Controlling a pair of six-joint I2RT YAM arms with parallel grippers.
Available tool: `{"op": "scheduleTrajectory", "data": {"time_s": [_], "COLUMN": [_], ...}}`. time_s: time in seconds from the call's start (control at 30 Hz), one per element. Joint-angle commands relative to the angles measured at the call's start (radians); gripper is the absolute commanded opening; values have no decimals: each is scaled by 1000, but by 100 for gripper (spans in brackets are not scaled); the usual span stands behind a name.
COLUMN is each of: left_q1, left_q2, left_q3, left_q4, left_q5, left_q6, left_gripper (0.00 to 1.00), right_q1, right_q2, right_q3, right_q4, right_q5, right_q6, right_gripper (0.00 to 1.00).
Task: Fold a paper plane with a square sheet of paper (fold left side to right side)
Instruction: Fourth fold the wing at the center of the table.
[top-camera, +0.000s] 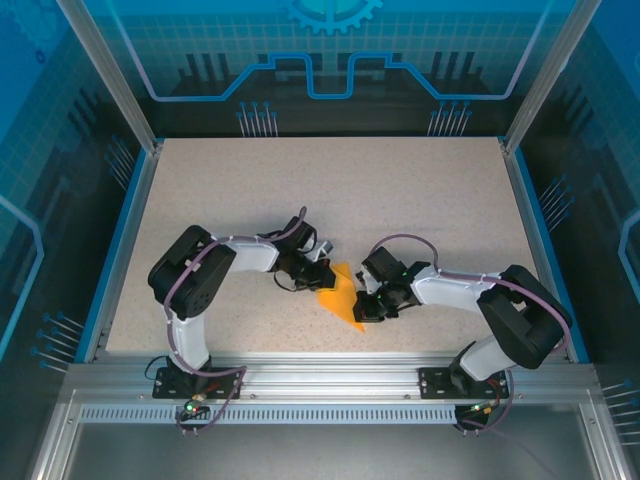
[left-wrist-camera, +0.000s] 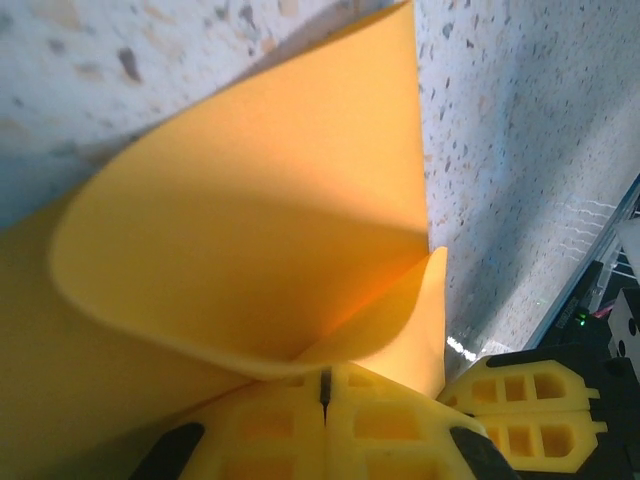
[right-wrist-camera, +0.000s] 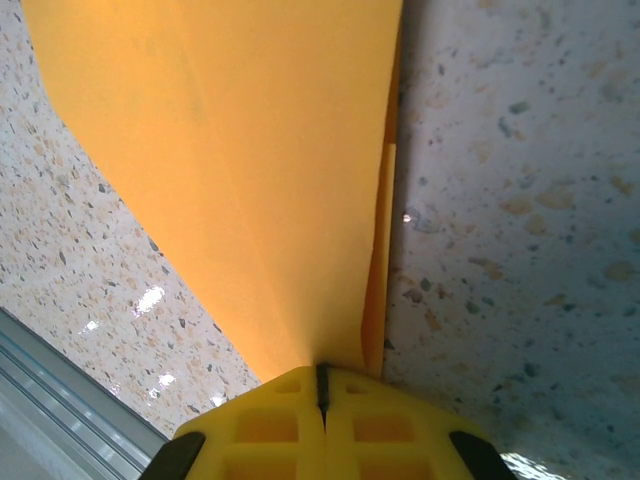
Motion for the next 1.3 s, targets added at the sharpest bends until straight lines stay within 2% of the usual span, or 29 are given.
{"op": "scheduleTrajectory", "data": {"time_s": [0.0,0.67,0.83,1.0,1.07,1.13,1.27], "left_q1": [72,167,179,184,186,189,187], "left_q2": [42,70,49,-76,-150,-234,-362], "left_q3": [31,104,108,66,45,13,-74], "left_q4": [-20,-71,-74,-77,-100,-113,-86], "left_q5": [-170,-198,-188,-190,-214,-232,-220], "left_q6": [33,65,65,56,51,39,-32], "left_gripper": [4,4,6,19,24,34,45], "right_q1": [12,21,26,28,27,27,26], "right_q2": [44,53,42,-20,-67,-125,-239], "right_q3": [-54,-52,-52,-51,-50,-46,-28], "right_q4": [-190,-183,-136,-20,23,50,9], "right_q5": [95,77,62,38,51,75,168], "right_q6": [-9,-9,0,11,19,12,-37], "right_gripper": [0,0,0,1,10,17,31]}}
